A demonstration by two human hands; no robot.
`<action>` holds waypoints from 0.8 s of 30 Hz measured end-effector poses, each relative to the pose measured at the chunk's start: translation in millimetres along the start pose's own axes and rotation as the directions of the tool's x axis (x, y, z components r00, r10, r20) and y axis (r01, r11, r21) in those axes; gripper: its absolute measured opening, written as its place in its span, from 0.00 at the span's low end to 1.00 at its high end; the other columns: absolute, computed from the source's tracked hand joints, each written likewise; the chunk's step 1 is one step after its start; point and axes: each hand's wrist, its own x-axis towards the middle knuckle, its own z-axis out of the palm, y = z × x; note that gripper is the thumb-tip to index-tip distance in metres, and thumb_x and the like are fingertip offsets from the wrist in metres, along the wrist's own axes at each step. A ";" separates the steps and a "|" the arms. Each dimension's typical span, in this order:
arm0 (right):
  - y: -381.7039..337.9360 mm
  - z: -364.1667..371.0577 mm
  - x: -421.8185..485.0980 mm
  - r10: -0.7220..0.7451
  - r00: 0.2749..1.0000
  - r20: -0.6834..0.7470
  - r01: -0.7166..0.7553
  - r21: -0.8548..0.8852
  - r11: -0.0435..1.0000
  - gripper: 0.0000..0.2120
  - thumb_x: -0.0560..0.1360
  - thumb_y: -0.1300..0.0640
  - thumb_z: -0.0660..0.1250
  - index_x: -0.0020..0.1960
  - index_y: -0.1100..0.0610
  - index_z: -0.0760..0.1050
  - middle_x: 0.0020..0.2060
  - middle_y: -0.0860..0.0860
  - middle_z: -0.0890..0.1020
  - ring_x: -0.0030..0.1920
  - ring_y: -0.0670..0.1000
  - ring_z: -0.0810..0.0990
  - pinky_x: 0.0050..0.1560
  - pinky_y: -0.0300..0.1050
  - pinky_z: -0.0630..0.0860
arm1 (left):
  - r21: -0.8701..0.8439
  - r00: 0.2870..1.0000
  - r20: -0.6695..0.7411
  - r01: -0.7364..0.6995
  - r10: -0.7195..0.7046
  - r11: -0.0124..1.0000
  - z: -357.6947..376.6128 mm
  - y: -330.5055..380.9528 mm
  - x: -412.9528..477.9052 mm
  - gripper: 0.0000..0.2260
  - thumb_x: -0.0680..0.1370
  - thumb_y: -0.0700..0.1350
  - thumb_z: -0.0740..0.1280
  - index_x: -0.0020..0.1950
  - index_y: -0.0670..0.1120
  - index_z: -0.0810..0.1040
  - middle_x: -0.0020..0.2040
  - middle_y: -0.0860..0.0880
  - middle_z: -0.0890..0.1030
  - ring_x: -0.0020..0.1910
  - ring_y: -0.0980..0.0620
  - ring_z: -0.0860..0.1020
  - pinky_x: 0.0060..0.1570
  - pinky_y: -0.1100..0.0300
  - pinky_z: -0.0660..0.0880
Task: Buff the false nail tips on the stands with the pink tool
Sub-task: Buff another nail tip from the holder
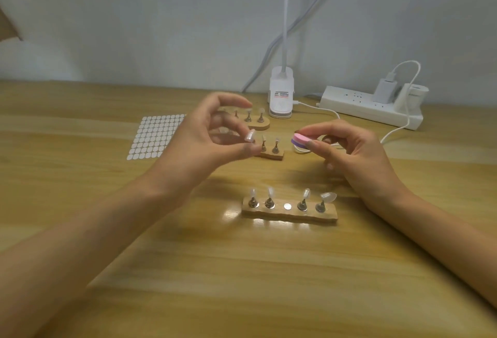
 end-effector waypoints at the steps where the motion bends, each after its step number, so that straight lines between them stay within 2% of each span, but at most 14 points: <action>1: -0.6 0.7 -0.3 -0.011 1.000 0.006 0.011 0.009 1.000 0.10 0.70 0.48 0.75 0.50 0.50 0.86 0.49 0.46 0.85 0.45 0.48 0.77 0.35 0.35 0.75 | -0.002 1.000 0.005 0.023 -0.023 1.000 2.4 -5.0 1.5 0.28 0.65 0.44 0.79 0.63 0.53 0.76 0.42 0.53 0.85 0.49 0.52 0.86 0.57 0.57 0.79; 4: -3.1 2.1 -0.9 -0.028 0.999 0.018 0.027 0.032 0.999 0.10 0.70 0.48 0.75 0.49 0.51 0.85 0.48 0.47 0.85 0.46 0.49 0.79 0.36 0.37 0.77 | -0.019 0.998 0.004 0.064 -0.064 0.998 12.1 -16.5 6.3 0.27 0.67 0.41 0.80 0.63 0.52 0.76 0.43 0.50 0.87 0.49 0.54 0.86 0.51 0.60 0.80; 7: -4.8 2.5 -2.0 -0.055 0.998 0.022 0.054 0.016 0.998 0.13 0.69 0.46 0.74 0.49 0.52 0.85 0.48 0.48 0.85 0.45 0.50 0.80 0.36 0.39 0.79 | -0.124 0.996 0.023 0.085 -0.083 0.989 20.4 -23.2 6.1 0.25 0.71 0.35 0.77 0.65 0.48 0.74 0.45 0.46 0.87 0.46 0.48 0.87 0.42 0.56 0.84; 10: -6.1 3.5 -3.6 -0.099 0.995 0.034 0.100 -0.016 0.995 0.13 0.70 0.48 0.74 0.51 0.54 0.83 0.49 0.50 0.85 0.45 0.53 0.80 0.37 0.40 0.80 | -0.131 0.998 0.051 0.039 -0.032 0.991 24.6 -26.7 6.1 0.24 0.74 0.35 0.74 0.66 0.49 0.71 0.47 0.46 0.87 0.47 0.47 0.87 0.36 0.56 0.83; 13: -6.6 4.9 -5.3 -0.155 0.985 0.075 0.159 -0.059 0.985 0.13 0.71 0.52 0.73 0.54 0.54 0.82 0.51 0.52 0.83 0.44 0.51 0.81 0.37 0.41 0.82 | -0.087 0.997 0.068 -0.024 0.030 0.996 27.4 -29.1 8.1 0.24 0.76 0.34 0.73 0.67 0.50 0.70 0.48 0.47 0.86 0.47 0.49 0.87 0.32 0.58 0.81; 15: -7.0 5.8 -6.0 -0.182 0.978 0.099 0.190 -0.087 0.978 0.13 0.72 0.51 0.73 0.54 0.55 0.82 0.51 0.52 0.82 0.44 0.53 0.81 0.38 0.44 0.83 | -0.073 0.995 0.085 -0.044 0.050 0.996 28.2 -31.3 8.9 0.24 0.76 0.35 0.73 0.67 0.49 0.70 0.48 0.47 0.85 0.48 0.49 0.86 0.31 0.60 0.79; 19: -7.8 6.6 -6.5 -0.236 0.962 0.136 0.258 -0.175 0.950 0.13 0.72 0.49 0.72 0.54 0.53 0.82 0.50 0.51 0.82 0.46 0.53 0.81 0.39 0.48 0.83 | -0.100 0.995 0.090 -0.023 0.032 0.995 25.8 -34.7 9.8 0.24 0.74 0.38 0.75 0.66 0.50 0.72 0.47 0.47 0.86 0.48 0.50 0.86 0.32 0.60 0.79; 24: -5.6 6.5 -6.2 -0.272 0.953 0.135 0.299 -0.263 0.917 0.12 0.73 0.51 0.71 0.54 0.53 0.83 0.50 0.51 0.82 0.49 0.53 0.80 0.41 0.49 0.81 | -0.085 0.995 0.097 -0.032 0.040 0.996 26.5 -35.5 10.0 0.24 0.74 0.37 0.75 0.67 0.50 0.71 0.45 0.46 0.86 0.46 0.49 0.86 0.30 0.58 0.79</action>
